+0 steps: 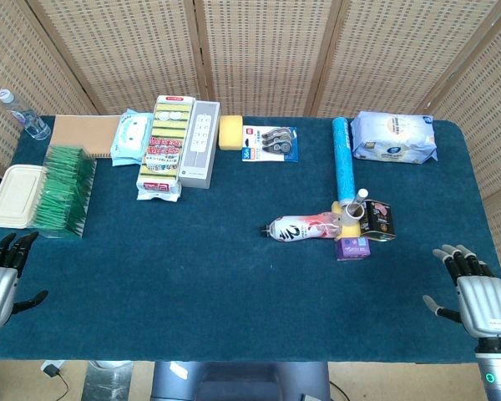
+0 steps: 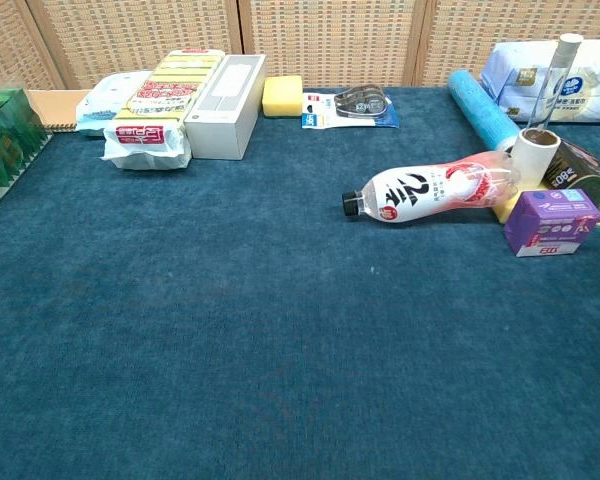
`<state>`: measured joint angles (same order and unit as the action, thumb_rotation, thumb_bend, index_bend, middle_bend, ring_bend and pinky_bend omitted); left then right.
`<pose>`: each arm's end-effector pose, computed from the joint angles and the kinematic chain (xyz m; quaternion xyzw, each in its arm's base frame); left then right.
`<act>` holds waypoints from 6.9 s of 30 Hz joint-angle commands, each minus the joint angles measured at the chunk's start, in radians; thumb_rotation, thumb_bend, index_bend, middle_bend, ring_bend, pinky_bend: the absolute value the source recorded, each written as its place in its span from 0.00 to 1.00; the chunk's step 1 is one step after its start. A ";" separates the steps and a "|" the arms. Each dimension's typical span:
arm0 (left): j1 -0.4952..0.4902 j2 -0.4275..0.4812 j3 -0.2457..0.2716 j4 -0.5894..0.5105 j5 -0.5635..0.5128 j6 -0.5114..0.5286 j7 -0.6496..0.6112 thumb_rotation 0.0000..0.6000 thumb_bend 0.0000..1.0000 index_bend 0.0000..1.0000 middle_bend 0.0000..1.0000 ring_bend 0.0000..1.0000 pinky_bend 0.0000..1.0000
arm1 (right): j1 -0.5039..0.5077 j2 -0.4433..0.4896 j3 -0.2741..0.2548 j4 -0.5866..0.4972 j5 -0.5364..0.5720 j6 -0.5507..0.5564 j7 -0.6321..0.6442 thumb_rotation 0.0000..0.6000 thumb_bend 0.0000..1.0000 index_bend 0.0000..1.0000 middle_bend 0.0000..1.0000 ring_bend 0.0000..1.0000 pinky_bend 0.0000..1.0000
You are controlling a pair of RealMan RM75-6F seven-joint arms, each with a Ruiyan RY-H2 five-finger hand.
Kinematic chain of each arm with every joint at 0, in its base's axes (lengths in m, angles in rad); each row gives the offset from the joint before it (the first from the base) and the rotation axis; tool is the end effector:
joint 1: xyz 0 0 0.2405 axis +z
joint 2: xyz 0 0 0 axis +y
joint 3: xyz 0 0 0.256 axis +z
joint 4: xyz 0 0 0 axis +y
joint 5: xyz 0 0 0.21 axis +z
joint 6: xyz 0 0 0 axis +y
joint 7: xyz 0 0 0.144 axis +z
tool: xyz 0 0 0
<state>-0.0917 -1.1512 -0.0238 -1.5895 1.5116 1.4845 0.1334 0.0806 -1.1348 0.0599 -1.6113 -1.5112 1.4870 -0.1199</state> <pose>-0.3120 0.1778 0.1465 -0.6269 -0.3527 -0.3487 0.6009 -0.3081 -0.1817 0.1551 0.6136 -0.3516 0.3630 0.6067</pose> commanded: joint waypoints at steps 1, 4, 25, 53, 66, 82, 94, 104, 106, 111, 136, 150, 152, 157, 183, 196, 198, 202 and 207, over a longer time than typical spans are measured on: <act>0.001 0.000 0.001 0.000 0.000 0.000 0.001 1.00 0.11 0.00 0.16 0.08 0.24 | 0.001 -0.001 -0.001 0.001 -0.001 -0.002 -0.001 0.85 0.25 0.21 0.20 0.17 0.29; 0.004 0.001 0.003 -0.002 0.003 0.005 0.000 1.00 0.11 0.00 0.16 0.08 0.24 | 0.002 -0.001 -0.002 0.002 -0.003 -0.004 -0.001 0.85 0.25 0.21 0.20 0.17 0.29; 0.001 -0.008 0.058 0.045 0.092 -0.006 -0.064 1.00 0.11 0.00 0.16 0.08 0.24 | 0.044 -0.130 0.070 0.066 0.041 0.000 0.125 0.85 0.25 0.20 0.21 0.22 0.35; 0.033 0.027 0.105 0.127 0.214 0.109 -0.248 1.00 0.11 0.00 0.16 0.08 0.24 | 0.255 -0.464 0.241 0.251 0.217 -0.122 0.074 0.85 0.24 0.20 0.27 0.29 0.46; 0.032 0.026 0.114 0.130 0.233 0.109 -0.245 1.00 0.11 0.00 0.16 0.08 0.24 | 0.340 -0.531 0.271 0.366 0.251 -0.186 0.032 0.85 0.24 0.23 0.29 0.31 0.47; 0.023 0.026 0.112 0.119 0.222 0.085 -0.232 1.00 0.11 0.00 0.16 0.08 0.24 | 0.396 -0.532 0.302 0.381 0.266 -0.188 -0.006 0.84 0.24 0.30 0.39 0.43 0.58; 0.020 0.029 0.114 0.121 0.223 0.082 -0.242 1.00 0.11 0.00 0.16 0.08 0.24 | 0.431 -0.574 0.296 0.428 0.284 -0.202 -0.025 0.84 0.24 0.32 0.43 0.50 0.63; 0.016 0.028 0.112 0.120 0.215 0.069 -0.236 1.00 0.11 0.00 0.16 0.08 0.24 | 0.455 -0.593 0.295 0.497 0.289 -0.215 -0.017 0.86 0.25 0.33 0.44 0.52 0.64; 0.014 0.028 0.112 0.118 0.212 0.064 -0.234 1.00 0.11 0.00 0.16 0.08 0.24 | 0.459 -0.592 0.296 0.509 0.288 -0.215 -0.016 0.87 0.25 0.33 0.44 0.52 0.65; 0.010 0.028 0.110 0.114 0.205 0.054 -0.229 1.00 0.11 0.00 0.16 0.08 0.24 | 0.466 -0.584 0.299 0.535 0.286 -0.213 -0.013 0.90 0.25 0.34 0.45 0.52 0.65; 0.009 0.031 0.112 0.109 0.204 0.050 -0.228 1.00 0.11 0.00 0.16 0.08 0.24 | 0.466 -0.597 0.277 0.576 0.299 -0.221 -0.005 0.99 0.25 0.38 0.48 0.58 0.68; 0.004 0.032 0.111 0.111 0.198 0.040 -0.235 1.00 0.11 0.00 0.16 0.08 0.24 | 0.469 -0.610 0.274 0.581 0.305 -0.223 -0.012 1.00 0.26 0.45 0.54 0.63 0.71; 0.002 0.032 0.110 0.111 0.195 0.035 -0.233 1.00 0.11 0.00 0.16 0.08 0.24 | 0.470 -0.611 0.273 0.579 0.306 -0.223 -0.015 1.00 0.26 0.46 0.54 0.63 0.71; 0.000 0.034 0.110 0.110 0.192 0.030 -0.237 1.00 0.11 0.00 0.16 0.08 0.24 | 0.471 -0.615 0.275 0.569 0.312 -0.221 -0.028 1.00 0.26 0.46 0.55 0.63 0.71; -0.002 0.037 0.112 0.113 0.191 0.029 -0.249 1.00 0.11 0.00 0.16 0.08 0.24 | 0.471 -0.579 0.313 0.442 0.395 -0.229 -0.138 1.00 0.26 0.46 0.55 0.64 0.72; -0.004 0.038 0.112 0.115 0.188 0.025 -0.252 1.00 0.11 0.00 0.16 0.08 0.26 | 0.480 -0.610 0.339 0.430 0.452 -0.238 -0.129 1.00 0.26 0.48 0.57 0.66 0.73; -0.004 0.038 0.112 0.114 0.188 0.024 -0.253 1.00 0.11 0.00 0.16 0.08 0.26 | 0.483 -0.611 0.343 0.431 0.455 -0.239 -0.125 1.00 0.26 0.48 0.57 0.67 0.73; -0.004 0.039 0.112 0.114 0.187 0.023 -0.254 1.00 0.11 0.00 0.16 0.08 0.26 | 0.486 -0.611 0.348 0.434 0.457 -0.235 -0.124 1.00 0.26 0.49 0.59 0.67 0.73; -0.005 0.039 0.113 0.114 0.188 0.022 -0.252 1.00 0.11 0.00 0.16 0.08 0.26 | 0.486 -0.609 0.347 0.437 0.460 -0.233 -0.125 1.00 0.26 0.51 0.63 0.69 0.74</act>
<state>-0.0967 -1.1126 0.0887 -1.4758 1.6991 1.5066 -0.1188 0.5668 -1.7436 0.4068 -1.1747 -1.0517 1.2542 -0.2448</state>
